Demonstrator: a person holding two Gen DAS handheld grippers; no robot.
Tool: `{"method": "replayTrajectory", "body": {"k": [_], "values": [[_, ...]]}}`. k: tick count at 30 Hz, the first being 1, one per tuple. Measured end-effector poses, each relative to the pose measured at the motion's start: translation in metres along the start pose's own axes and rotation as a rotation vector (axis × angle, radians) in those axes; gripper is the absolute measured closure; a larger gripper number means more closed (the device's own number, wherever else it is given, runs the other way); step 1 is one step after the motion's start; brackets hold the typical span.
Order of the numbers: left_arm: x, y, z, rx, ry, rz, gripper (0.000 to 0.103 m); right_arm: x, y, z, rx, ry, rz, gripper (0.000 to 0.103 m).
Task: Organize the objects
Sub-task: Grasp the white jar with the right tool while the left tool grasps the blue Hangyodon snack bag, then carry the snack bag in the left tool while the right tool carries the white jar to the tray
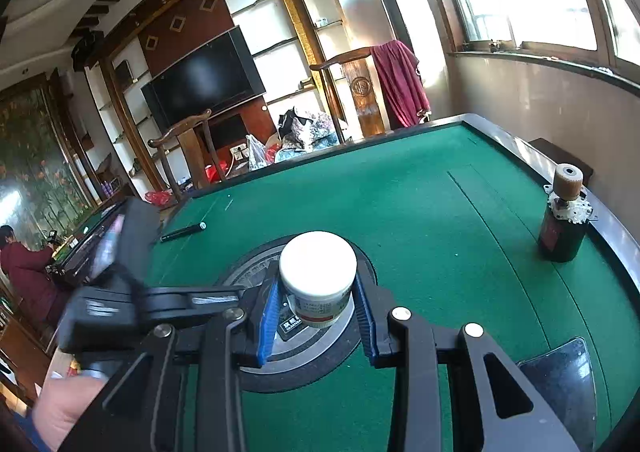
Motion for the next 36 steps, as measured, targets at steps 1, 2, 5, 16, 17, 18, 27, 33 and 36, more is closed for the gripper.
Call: {"method": "replayTrajectory", "body": {"k": [1,2,5,16,17,18,27,33,36], "values": [[0.003,0.000,-0.002,0.007,-0.010,0.003,0.042,-0.001,0.000,0.001,-0.001,0.000,-0.003,0.069],[0.006,0.000,-0.004,0.024,-0.028,0.010,0.042,-0.002,-0.001,0.000,-0.002,0.002,-0.006,0.069],[0.009,-0.001,-0.003,0.068,-0.053,-0.002,0.042,-0.002,-0.001,0.002,-0.004,-0.004,-0.002,0.069],[-0.009,0.033,0.050,0.233,-0.020,-0.072,0.053,0.010,0.015,0.020,-0.078,-0.003,0.048,0.069],[-0.011,0.039,0.057,0.242,-0.008,-0.078,0.053,0.013,0.018,0.024,-0.087,-0.008,0.060,0.069],[-0.014,0.045,0.064,0.260,-0.013,-0.090,0.053,0.015,0.021,0.027,-0.091,-0.017,0.075,0.069],[-0.011,0.062,0.062,0.378,-0.059,-0.169,0.045,0.038,0.054,0.056,-0.176,-0.060,0.209,0.069],[-0.012,0.057,0.066,0.377,-0.043,-0.216,0.056,0.050,0.065,0.062,-0.211,-0.053,0.262,0.069],[-0.012,0.057,0.067,0.390,-0.055,-0.232,0.058,0.052,0.073,0.065,-0.222,-0.059,0.279,0.069]]}}
Point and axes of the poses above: each gripper's, at about its wrist camera, not at the fingertips, and x roughly the way its jaws point, z to its left, y to its underside, the point moved 4 cm from there along x, roughly the way its jaws point, and after that the axes turned 4 degrees about z, right-handed, at the moved point
